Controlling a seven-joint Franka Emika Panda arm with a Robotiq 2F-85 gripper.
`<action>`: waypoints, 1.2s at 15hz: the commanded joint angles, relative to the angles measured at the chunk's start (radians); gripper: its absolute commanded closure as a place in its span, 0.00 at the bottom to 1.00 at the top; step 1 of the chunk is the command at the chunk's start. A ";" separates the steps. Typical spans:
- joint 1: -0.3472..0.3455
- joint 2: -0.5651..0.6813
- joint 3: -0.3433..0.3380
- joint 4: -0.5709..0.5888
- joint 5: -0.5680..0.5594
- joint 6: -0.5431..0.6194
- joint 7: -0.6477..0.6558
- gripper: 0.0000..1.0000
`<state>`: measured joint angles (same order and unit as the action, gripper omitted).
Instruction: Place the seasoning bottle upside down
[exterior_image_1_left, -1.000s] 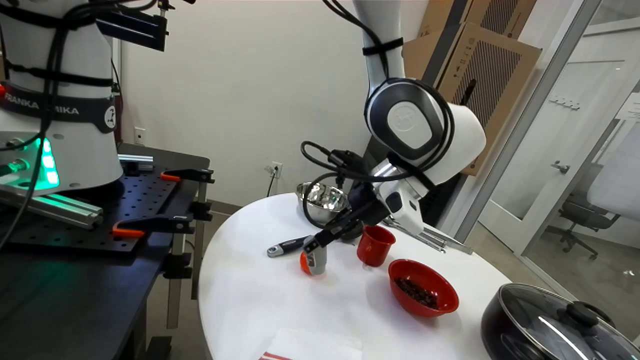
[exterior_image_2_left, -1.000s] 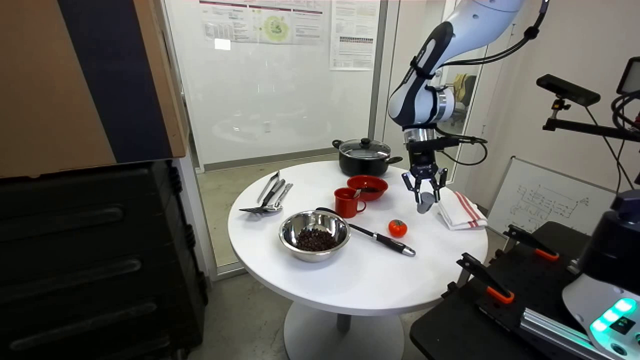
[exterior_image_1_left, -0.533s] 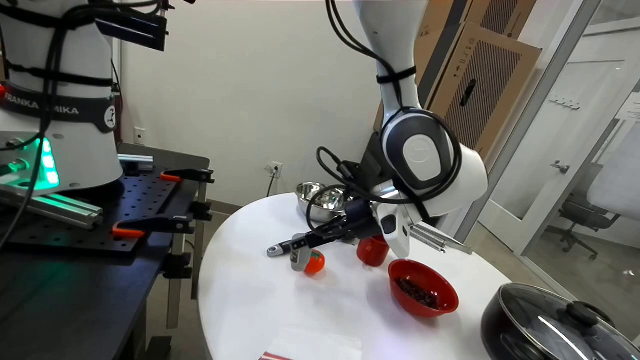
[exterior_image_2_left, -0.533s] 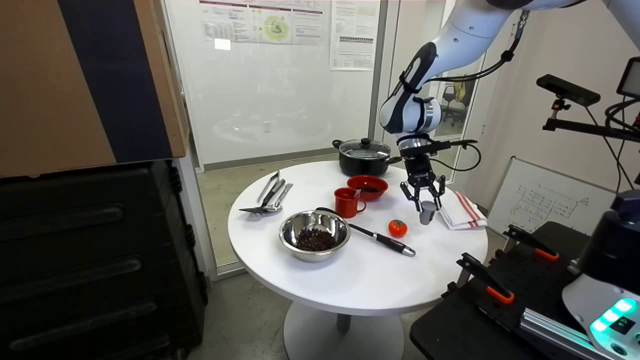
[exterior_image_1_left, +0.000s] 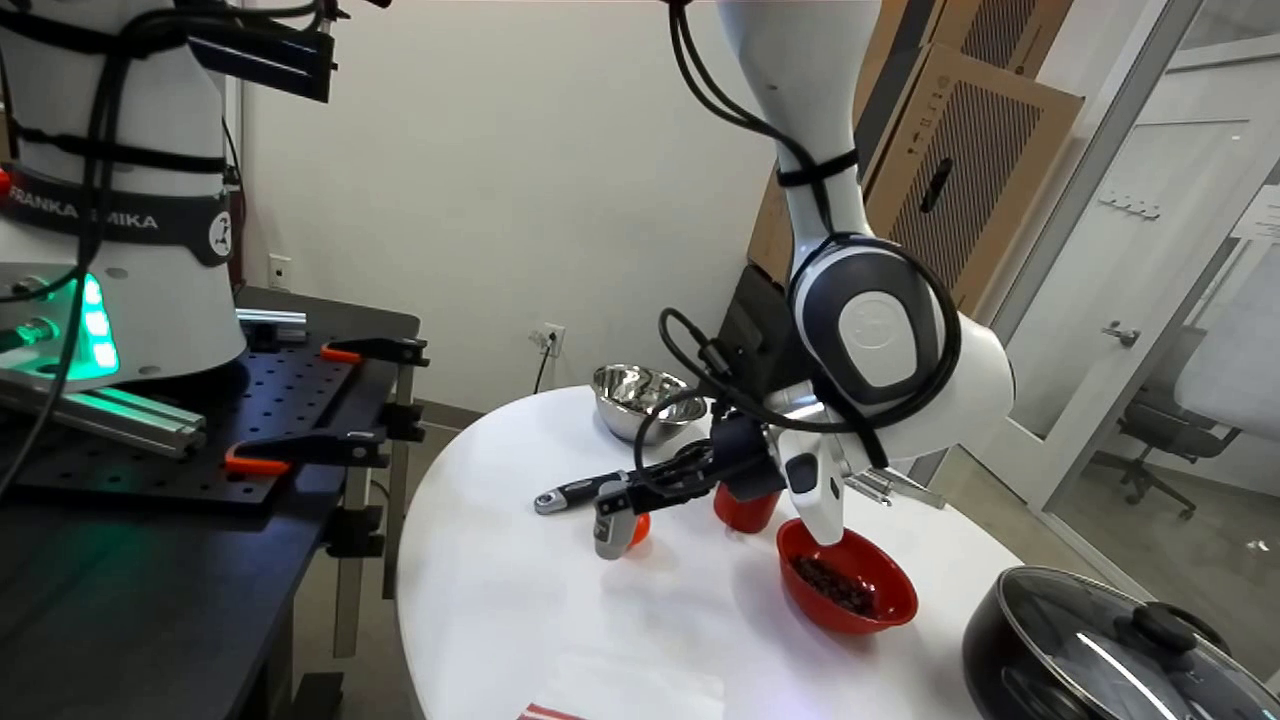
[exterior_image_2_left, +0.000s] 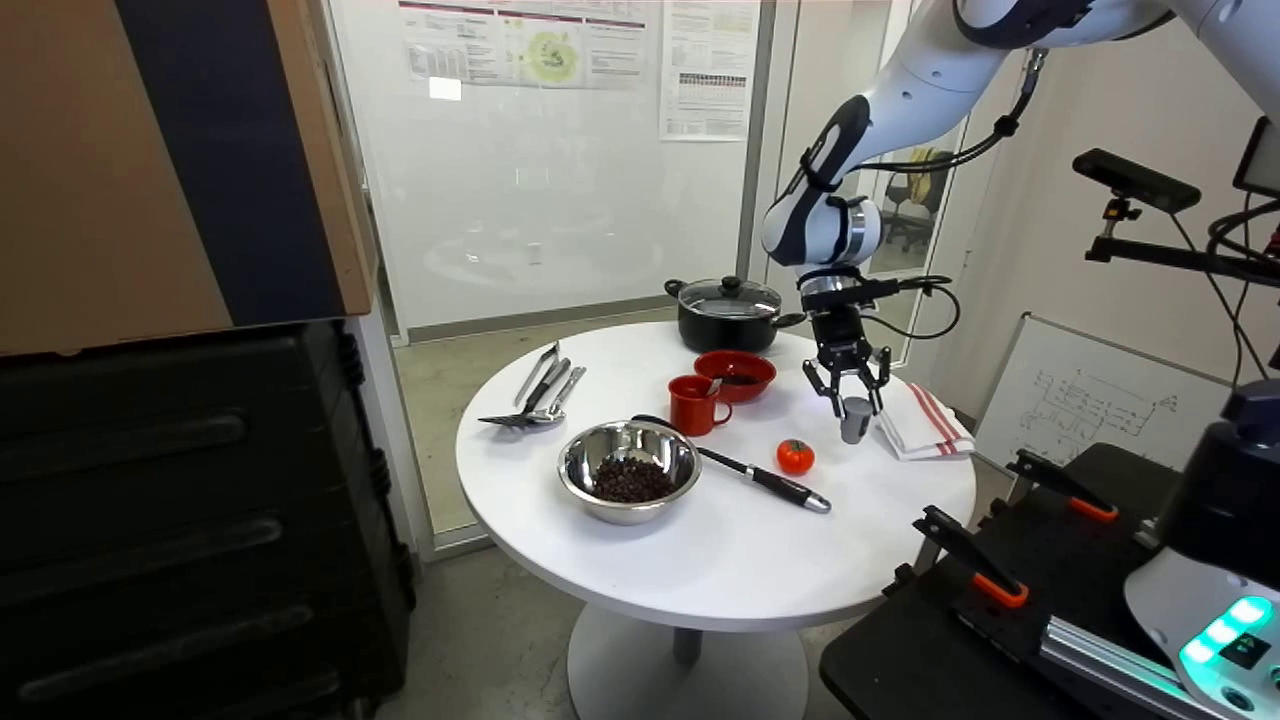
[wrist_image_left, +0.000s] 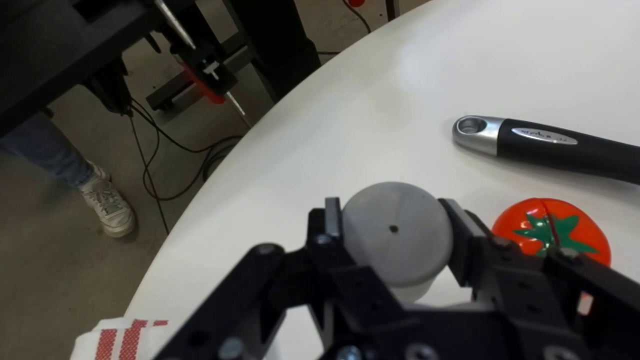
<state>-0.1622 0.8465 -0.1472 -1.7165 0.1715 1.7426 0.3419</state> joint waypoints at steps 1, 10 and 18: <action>0.007 0.004 -0.009 0.006 0.006 -0.005 -0.004 0.51; -0.051 0.131 -0.006 0.225 0.079 -0.315 0.030 0.76; -0.076 0.248 -0.047 0.368 0.093 -0.316 0.127 0.76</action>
<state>-0.2345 1.0264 -0.1776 -1.4401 0.2453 1.4802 0.4175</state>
